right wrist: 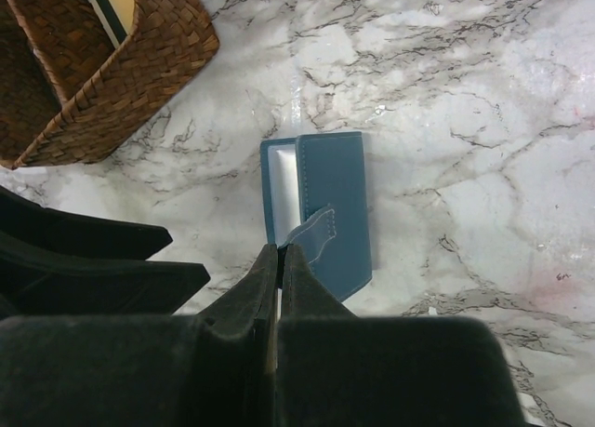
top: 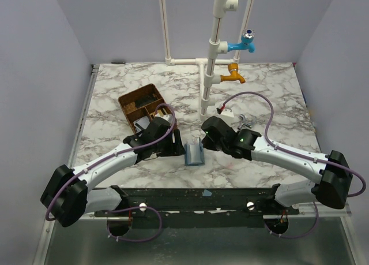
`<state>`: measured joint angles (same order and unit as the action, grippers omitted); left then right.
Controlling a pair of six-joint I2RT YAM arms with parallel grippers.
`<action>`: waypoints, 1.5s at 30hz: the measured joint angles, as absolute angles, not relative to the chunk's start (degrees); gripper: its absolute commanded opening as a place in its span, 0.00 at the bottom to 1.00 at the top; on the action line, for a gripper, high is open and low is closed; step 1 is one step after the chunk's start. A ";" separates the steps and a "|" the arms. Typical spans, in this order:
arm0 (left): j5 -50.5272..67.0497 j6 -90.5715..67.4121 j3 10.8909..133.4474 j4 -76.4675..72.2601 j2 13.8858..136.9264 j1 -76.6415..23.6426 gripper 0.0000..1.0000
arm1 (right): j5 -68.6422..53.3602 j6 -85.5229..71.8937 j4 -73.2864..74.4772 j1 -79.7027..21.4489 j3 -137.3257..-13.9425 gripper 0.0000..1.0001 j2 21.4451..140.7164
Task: Take the credit cards out of the card holder
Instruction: Open the card holder at the center of the board.
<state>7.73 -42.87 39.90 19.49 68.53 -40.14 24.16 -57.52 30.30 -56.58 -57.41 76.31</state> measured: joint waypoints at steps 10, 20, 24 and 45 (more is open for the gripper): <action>7.16 -42.85 39.88 19.40 68.69 -40.14 0.64 | 25.32 -58.11 32.69 -56.58 -57.93 0.01 76.31; 7.20 -42.70 39.94 19.33 71.26 -40.14 0.57 | 29.08 -62.26 38.46 -53.63 -48.34 0.01 76.20; 7.35 -42.68 40.77 19.20 73.87 -40.16 0.55 | 29.06 -63.02 38.70 -51.44 -43.77 0.01 76.62; 7.64 -42.28 50.41 18.22 85.89 -41.25 0.36 | 28.16 -52.71 14.06 -42.30 -39.05 0.01 84.93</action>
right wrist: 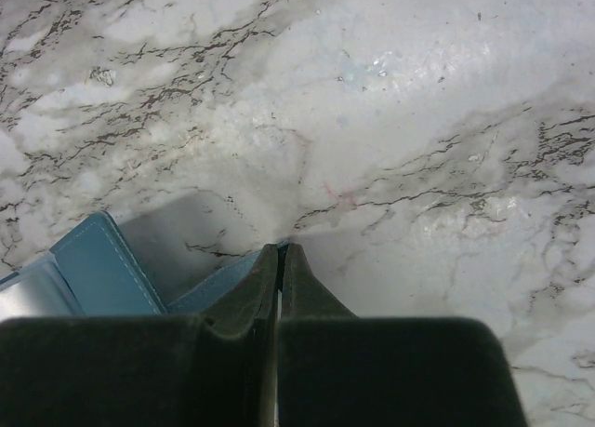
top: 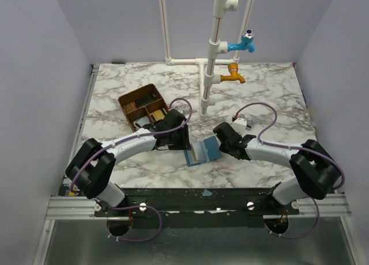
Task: Take the credit cards out of the card holder
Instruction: Open the card holder at the center of the board.
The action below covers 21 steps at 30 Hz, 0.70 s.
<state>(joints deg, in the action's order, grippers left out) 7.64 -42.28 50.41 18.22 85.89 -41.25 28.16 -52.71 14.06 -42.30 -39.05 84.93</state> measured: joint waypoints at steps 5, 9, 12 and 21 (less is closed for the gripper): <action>7.09 -42.33 51.18 18.24 88.07 -41.82 0.22 | 28.01 -51.46 13.61 -42.26 -39.11 0.01 85.10; 6.98 -42.54 51.24 18.24 89.47 -42.30 0.15 | 27.88 -50.94 13.52 -42.26 -39.11 0.01 85.10; 6.87 -42.72 51.86 18.39 90.74 -42.94 0.13 | 27.81 -50.94 13.52 -42.24 -39.11 0.01 85.03; 6.85 -42.72 56.73 18.48 94.00 -45.47 0.10 | 26.20 -52.29 12.91 -41.85 -37.82 0.01 83.50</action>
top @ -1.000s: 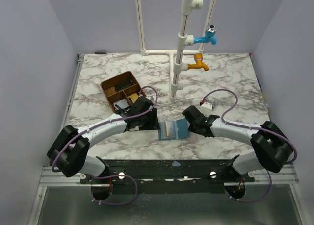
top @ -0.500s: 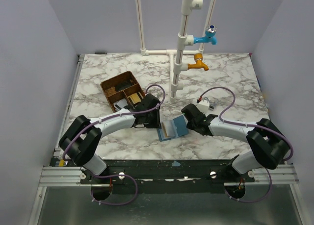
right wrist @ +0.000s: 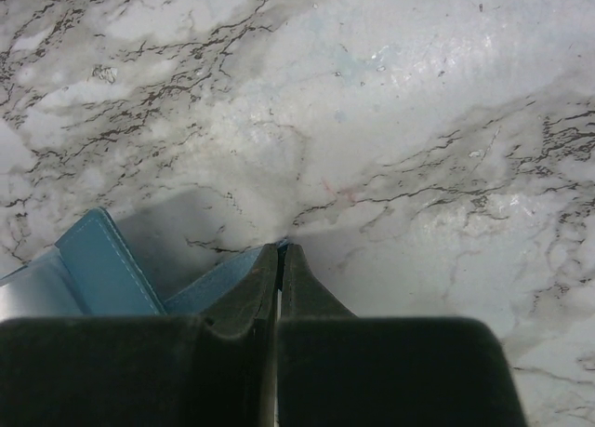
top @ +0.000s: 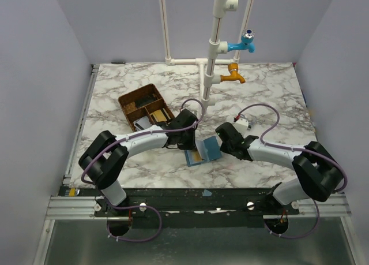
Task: Take the credit cards out of the card holder
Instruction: Open the card holder at the center of the board.
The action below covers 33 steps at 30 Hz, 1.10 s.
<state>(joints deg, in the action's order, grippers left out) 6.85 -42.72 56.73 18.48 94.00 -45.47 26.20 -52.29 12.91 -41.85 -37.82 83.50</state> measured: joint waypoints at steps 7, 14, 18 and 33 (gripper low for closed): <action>6.98 -42.74 58.67 18.09 95.83 -46.57 0.11 | 23.38 -54.37 13.34 -42.50 -35.94 0.01 80.75; 7.81 -42.74 61.89 17.96 98.78 -47.75 0.11 | 21.50 -57.39 16.60 -43.51 -33.21 0.51 76.05; 8.51 -42.92 62.76 17.93 100.55 -48.10 0.11 | 21.67 -57.56 21.34 -43.53 -34.24 0.58 72.29; 10.00 -43.38 66.63 18.09 105.54 -50.02 0.18 | 17.23 -56.80 24.69 -43.51 -42.57 0.26 63.90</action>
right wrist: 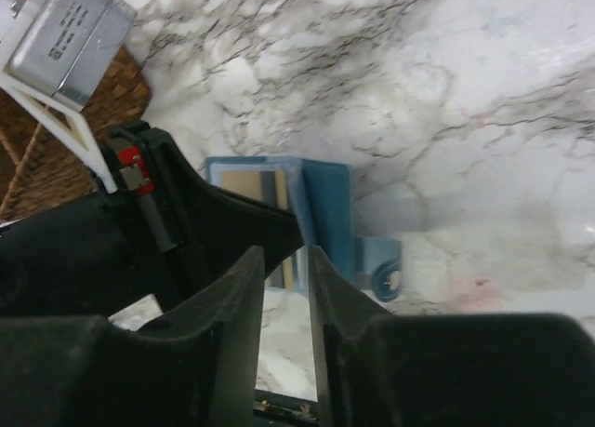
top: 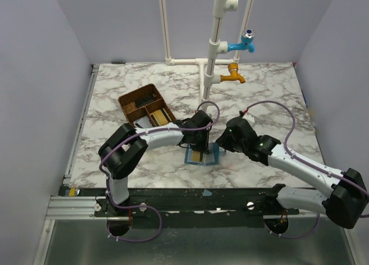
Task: Take the credit cards out of the card holder
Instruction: Open the card holder at the center of the board.
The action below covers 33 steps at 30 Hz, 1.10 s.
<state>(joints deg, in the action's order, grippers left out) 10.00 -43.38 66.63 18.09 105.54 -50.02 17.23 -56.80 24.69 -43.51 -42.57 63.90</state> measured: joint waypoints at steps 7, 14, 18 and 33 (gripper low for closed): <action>9.91 -43.29 66.63 18.55 105.32 -50.00 0.18 | 9.98 -58.37 18.28 -43.53 -41.69 0.20 67.59; 9.65 -43.22 65.69 18.74 103.18 -49.91 0.20 | 4.99 -60.36 12.23 -43.53 -39.16 0.14 69.87; 9.65 -43.11 64.64 18.98 101.93 -49.84 0.20 | 3.55 -61.58 9.78 -43.51 -38.15 0.11 70.98; 13.69 -43.77 64.14 14.11 102.15 -49.04 0.18 | 4.45 -64.69 11.44 -44.31 -29.28 0.06 57.93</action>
<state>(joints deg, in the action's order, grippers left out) 13.69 -43.77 64.14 14.11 102.15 -49.04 4.45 -64.69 11.44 -44.31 -29.28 57.93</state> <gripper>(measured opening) 0.189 0.065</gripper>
